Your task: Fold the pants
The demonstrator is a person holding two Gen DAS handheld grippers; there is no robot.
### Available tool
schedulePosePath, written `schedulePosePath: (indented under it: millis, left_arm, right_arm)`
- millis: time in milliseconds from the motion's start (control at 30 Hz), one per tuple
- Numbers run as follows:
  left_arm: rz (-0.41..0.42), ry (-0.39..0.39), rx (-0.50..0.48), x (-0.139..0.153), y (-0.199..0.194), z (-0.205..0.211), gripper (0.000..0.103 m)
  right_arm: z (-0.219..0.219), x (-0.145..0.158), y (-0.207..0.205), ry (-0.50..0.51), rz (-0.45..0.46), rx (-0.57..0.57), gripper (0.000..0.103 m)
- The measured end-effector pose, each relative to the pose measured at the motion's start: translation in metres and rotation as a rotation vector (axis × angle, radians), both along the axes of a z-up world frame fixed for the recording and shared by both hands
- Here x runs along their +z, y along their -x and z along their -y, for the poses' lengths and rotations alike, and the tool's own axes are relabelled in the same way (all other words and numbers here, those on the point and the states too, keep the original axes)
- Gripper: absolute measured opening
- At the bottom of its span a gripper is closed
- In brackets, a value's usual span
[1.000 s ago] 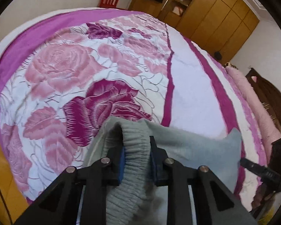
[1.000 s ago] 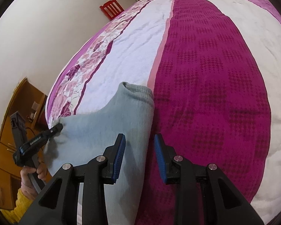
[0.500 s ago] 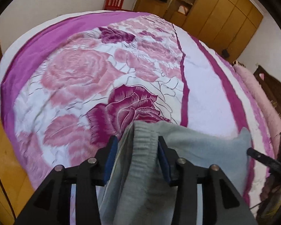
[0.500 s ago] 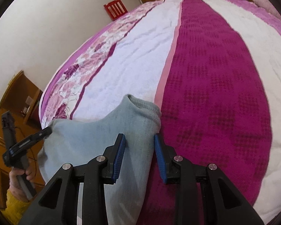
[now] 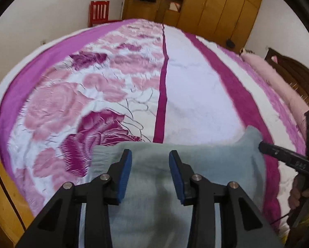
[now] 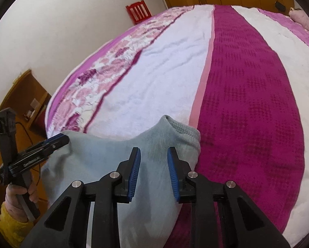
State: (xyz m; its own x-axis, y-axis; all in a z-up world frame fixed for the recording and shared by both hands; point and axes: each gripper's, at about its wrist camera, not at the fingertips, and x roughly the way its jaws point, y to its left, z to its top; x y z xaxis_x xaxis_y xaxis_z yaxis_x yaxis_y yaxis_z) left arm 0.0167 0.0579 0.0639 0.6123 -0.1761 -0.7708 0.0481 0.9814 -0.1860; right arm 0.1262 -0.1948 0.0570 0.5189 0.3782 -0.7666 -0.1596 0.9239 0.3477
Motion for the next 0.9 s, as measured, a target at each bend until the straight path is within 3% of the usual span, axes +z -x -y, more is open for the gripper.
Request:
schedulePosePath:
  millis: [67, 133, 233, 400, 567, 667, 733, 767, 900]
  left_arm:
    - [-0.038, -0.013, 0.016, -0.017, -0.014, -0.002, 0.034]
    - [-0.045, -0.027, 0.022, -0.027, -0.019, -0.006, 0.02]
    - [-0.035, -0.054, 0.008, -0.029, -0.019, -0.01, 0.013]
    - [-0.047, -0.039, 0.007, -0.022, -0.009, -0.017, 0.013]
    - [-0.035, -0.023, 0.005, 0.0, 0.012, -0.023, 0.014]
    - [-0.035, -0.009, 0.005, 0.011, 0.027, -0.026, 0.021]
    - [-0.032, -0.008, 0.008, 0.016, 0.038, -0.027, 0.04]
    - [-0.03, -0.01, 0.013, 0.017, 0.045, -0.027, 0.044]
    - [-0.04, -0.004, 0.019, 0.015, 0.067, -0.028, 0.045]
  right_arm:
    - [0.0, -0.012, -0.01, 0.027, -0.026, -0.011, 0.023]
    - [0.003, -0.026, -0.021, 0.045, -0.065, -0.034, 0.012]
    - [0.016, -0.036, -0.032, -0.022, -0.067, -0.077, 0.003]
    - [0.019, -0.031, -0.027, -0.041, -0.069, -0.084, 0.004]
    - [0.011, -0.01, -0.009, 0.002, -0.055, -0.026, 0.014]
    - [0.005, -0.002, 0.006, 0.019, -0.053, 0.004, 0.015]
    - [0.002, 0.002, 0.018, 0.025, -0.055, 0.028, 0.016]
    - [0.0, 0.005, 0.026, 0.026, -0.057, 0.042, 0.017]
    - [-0.006, 0.003, 0.051, 0.01, -0.083, 0.079, 0.021]
